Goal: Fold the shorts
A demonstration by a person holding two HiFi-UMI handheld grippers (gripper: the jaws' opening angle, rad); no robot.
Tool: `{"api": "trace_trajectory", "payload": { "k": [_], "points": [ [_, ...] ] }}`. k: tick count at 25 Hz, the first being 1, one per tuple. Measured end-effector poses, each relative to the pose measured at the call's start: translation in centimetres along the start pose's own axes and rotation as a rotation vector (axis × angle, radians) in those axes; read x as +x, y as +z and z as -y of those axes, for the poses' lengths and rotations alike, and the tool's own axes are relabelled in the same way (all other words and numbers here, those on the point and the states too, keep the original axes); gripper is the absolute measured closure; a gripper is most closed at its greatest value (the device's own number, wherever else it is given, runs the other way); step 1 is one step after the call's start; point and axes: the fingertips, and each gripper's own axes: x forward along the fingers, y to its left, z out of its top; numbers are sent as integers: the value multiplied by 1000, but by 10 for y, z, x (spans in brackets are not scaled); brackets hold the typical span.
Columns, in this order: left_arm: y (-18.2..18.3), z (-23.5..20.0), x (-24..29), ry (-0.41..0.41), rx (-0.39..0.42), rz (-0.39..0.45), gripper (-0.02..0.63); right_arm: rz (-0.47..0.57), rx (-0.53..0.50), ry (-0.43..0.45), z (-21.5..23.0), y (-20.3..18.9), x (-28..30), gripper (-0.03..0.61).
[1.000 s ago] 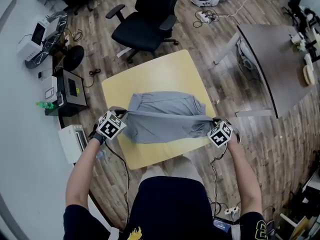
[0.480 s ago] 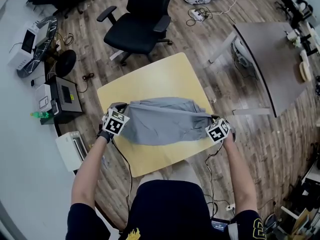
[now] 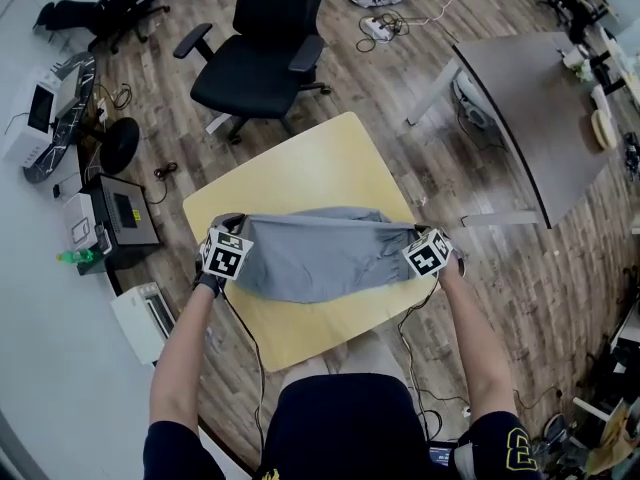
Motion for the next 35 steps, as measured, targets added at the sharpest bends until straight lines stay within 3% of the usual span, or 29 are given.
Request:
{"api": "trace_trajectory", "payload": {
  "k": [6,9,11,12,14,19,24,26,31,33,35],
  "points": [
    [3,-3,38,12,12,-62,592,-19,42,-6,15,4,31,529],
    [7,-12,52,69,14,-81,585,-37,59,-26,25,6,39,520],
    [8,-21,58,133,33,-93,578,-31,76,-83,35,5,39,453],
    [8,-25,58,161,43,-99,566,-16,87,-115,40,6,38,399],
    [8,-32,55,194,50,-101,468,16,124,-146,49,6,33,356],
    [3,-29,34,142,-32,-71,403,83,293,-98,54,-10,6,370],
    [-55,-2,-11,41,-248,-65,377,154,539,30,16,-47,-24,376],
    [-91,18,-26,26,-283,-94,373,160,613,74,-11,-61,-30,376],
    [-148,58,-21,57,-188,-181,394,136,810,107,-63,-97,-21,377],
    [-158,65,-13,74,-169,-221,414,119,782,42,-66,-103,-16,392],
    [-172,68,-4,92,-135,-273,439,91,656,-25,-68,-102,-9,403]
  ]
}}
